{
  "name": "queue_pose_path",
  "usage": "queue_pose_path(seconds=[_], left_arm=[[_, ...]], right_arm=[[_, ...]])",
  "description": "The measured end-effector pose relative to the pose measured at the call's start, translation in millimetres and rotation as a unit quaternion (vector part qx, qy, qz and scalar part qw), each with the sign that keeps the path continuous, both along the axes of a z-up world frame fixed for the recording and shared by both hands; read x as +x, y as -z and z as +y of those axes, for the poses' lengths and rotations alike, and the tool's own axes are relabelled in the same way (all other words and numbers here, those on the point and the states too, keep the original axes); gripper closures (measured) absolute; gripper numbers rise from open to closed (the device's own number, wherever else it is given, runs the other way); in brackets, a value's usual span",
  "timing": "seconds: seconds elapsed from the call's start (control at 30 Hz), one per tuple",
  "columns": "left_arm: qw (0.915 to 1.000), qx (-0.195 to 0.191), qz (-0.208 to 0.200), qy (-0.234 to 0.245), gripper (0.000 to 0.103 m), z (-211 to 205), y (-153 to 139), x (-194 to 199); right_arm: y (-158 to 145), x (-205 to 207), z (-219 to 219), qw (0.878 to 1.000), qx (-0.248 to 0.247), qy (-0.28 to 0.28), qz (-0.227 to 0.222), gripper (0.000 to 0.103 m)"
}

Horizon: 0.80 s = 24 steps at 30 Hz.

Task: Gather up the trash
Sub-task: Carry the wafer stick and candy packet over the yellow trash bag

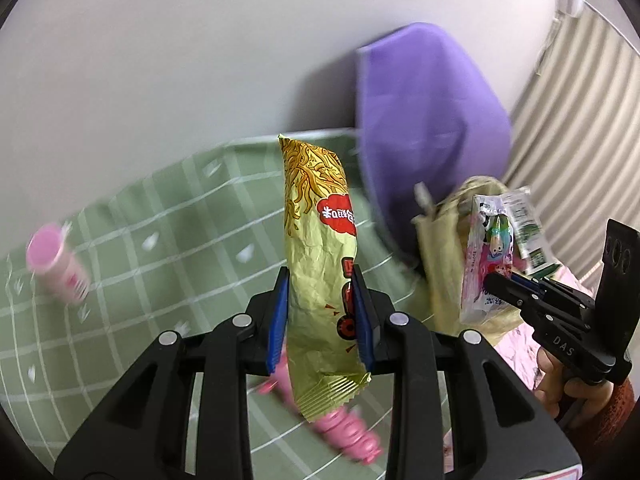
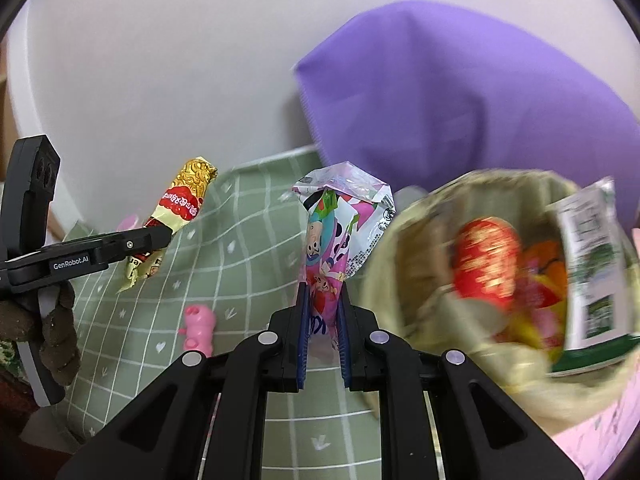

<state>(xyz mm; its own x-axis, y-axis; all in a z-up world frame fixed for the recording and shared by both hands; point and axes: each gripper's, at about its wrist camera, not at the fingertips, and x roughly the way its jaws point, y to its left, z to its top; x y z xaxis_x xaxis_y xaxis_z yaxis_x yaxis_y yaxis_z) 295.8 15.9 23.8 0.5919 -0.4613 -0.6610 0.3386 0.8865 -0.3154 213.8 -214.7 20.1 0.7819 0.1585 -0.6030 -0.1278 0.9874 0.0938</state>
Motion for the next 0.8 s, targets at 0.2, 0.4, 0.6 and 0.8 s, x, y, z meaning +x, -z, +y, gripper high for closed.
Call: queue_pose_path(seconds=[0.2,0.4,0.6,0.8], left_arm=[[0.9971,-0.018,-0.046,0.058,0.075,-53,-39,10],[0.9880,-0.023,-0.082,0.129,0.075,-117,-70,8],[0.9795,-0.020,-0.094,0.177,0.075,-165,-79,6],[0.9764,-0.021,-0.089,0.196,0.075,-188,-74,13]], right_arm=[[-36,-20,-46,0.997,-0.011,0.056,-0.043,0.089],[-64,-44,-95,0.990,-0.022,0.117,-0.078,0.089],[-72,-63,-132,0.984,-0.023,0.154,-0.089,0.089],[-73,-70,-154,0.981,-0.023,0.169,-0.090,0.089]])
